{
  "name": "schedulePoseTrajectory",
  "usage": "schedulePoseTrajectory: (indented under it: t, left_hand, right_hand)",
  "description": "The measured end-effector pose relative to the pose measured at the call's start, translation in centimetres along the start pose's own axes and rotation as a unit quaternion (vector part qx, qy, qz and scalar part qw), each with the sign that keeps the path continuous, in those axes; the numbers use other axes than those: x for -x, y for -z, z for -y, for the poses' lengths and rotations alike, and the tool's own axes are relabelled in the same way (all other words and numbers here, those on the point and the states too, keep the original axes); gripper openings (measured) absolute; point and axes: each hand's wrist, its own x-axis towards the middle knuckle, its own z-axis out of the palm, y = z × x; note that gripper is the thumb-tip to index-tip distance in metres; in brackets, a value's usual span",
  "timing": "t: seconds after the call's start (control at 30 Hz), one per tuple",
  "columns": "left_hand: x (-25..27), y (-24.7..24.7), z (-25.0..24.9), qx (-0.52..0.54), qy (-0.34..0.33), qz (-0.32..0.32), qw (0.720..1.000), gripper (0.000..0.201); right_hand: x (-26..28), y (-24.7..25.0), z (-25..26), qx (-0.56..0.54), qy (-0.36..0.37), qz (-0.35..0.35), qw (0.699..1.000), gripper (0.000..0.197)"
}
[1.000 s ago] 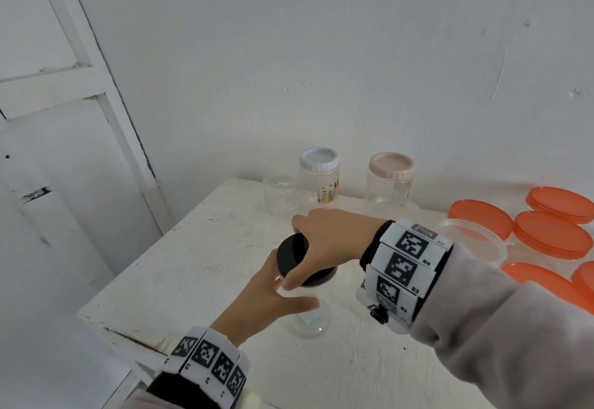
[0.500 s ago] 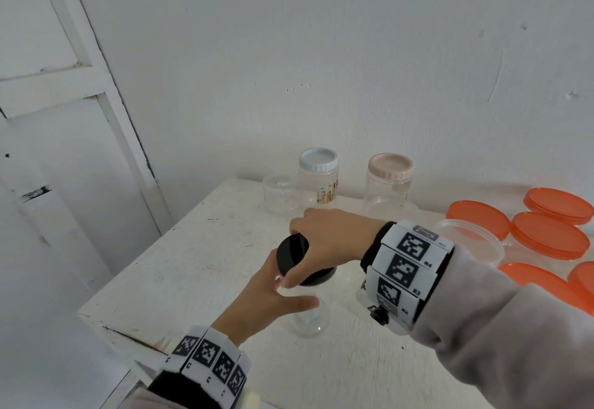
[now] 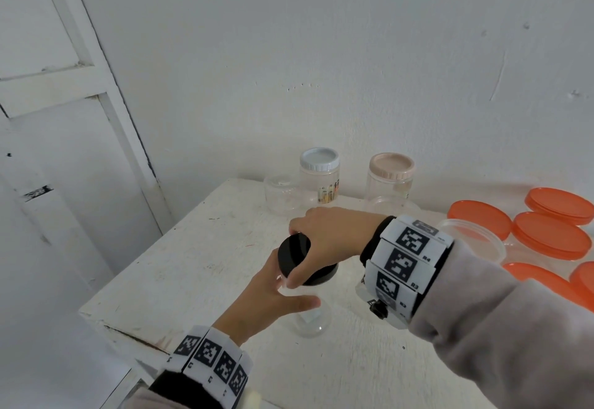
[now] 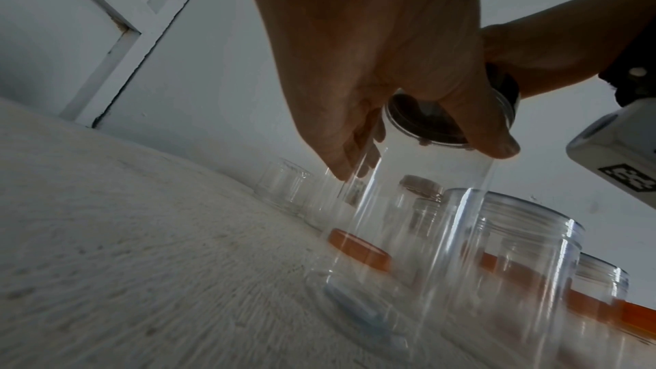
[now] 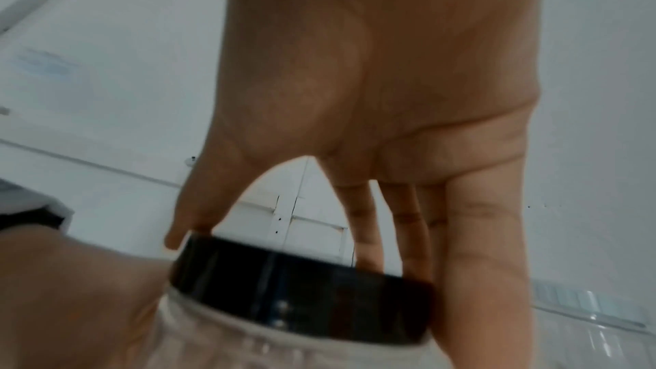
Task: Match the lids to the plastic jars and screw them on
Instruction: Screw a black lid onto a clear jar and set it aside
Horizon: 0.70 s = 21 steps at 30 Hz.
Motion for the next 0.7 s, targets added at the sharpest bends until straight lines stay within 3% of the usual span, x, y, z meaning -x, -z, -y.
schedulePoseTrajectory:
  t: [0.1, 0.27, 0.4, 0.5, 0.6, 0.7]
  left_hand:
    - [0.0, 0.0, 0.0, -0.004, 0.001, -0.002, 1.000, 0.081]
    - [0.0, -0.1, 0.2, 0.007, 0.005, -0.002, 1.000, 0.085]
    - [0.0, -0.1, 0.2, 0.005, 0.003, 0.000, 1.000, 0.086]
    - [0.0, -0.1, 0.2, -0.004, 0.002, 0.001, 1.000, 0.082]
    - [0.0, -0.1, 0.1, -0.008, 0.002, -0.002, 1.000, 0.082]
    - [0.0, -0.1, 0.2, -0.002, 0.003, -0.002, 1.000, 0.085]
  right_hand:
    - [-0.1, -0.7, 0.1, -0.005, -0.025, -0.029, 0.999, 0.074]
    - [0.3, 1.0, 0.3, 0.006, 0.016, 0.084, 0.996, 0.091]
    - [0.3, 1.2, 0.3, 0.012, 0.037, 0.061, 0.997, 0.083]
    - [0.1, 0.5, 0.3, 0.015, 0.009, 0.027, 0.999, 0.074]
    - [-0.1, -0.2, 0.4, 0.005, -0.015, -0.003, 1.000, 0.079]
    - [0.0, 0.3, 0.3, 0.004, -0.016, 0.040, 0.999, 0.088]
